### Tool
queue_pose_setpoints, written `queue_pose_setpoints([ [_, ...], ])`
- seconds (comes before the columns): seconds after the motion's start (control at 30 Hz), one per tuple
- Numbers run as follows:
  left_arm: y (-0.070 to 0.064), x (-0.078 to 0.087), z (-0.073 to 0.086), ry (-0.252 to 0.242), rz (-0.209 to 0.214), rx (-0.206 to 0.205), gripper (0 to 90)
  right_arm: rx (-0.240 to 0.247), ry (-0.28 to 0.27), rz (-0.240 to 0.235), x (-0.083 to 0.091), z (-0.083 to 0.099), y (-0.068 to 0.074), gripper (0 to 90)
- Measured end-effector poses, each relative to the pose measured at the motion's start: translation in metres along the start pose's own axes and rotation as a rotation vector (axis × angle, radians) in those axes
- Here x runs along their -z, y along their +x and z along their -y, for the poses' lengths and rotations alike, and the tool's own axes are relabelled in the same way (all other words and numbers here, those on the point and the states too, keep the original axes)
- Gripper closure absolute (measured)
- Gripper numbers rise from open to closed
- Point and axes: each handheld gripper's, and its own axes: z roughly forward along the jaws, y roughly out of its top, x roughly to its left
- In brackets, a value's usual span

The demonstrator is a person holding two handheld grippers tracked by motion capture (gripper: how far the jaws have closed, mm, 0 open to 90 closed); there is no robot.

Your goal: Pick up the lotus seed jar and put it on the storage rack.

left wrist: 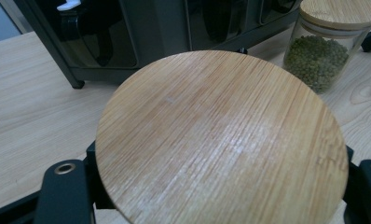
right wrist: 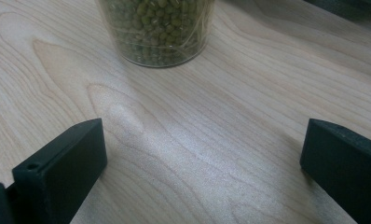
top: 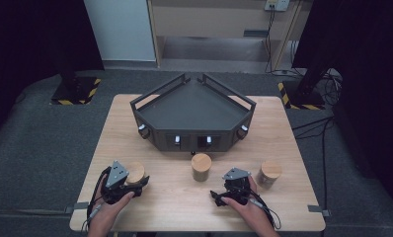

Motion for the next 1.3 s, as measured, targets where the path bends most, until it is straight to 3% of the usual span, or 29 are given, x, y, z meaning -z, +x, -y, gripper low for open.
queue_pose_setpoints([
  [0.63,0.022,-0.019,-0.021,-0.007,0.079,-0.022,24.5,0.000,0.000,-0.001,0.000,0.000,0.000,0.4],
  [1.1,0.031,-0.022,-0.041,-0.027,0.095,-0.036,24.6,0.001,0.001,-0.001,0.000,0.000,0.000,0.3],
  [1.3,0.033,-0.020,-0.057,-0.023,0.085,-0.053,24.5,0.001,0.001,0.000,0.000,0.000,0.000,0.3],
])
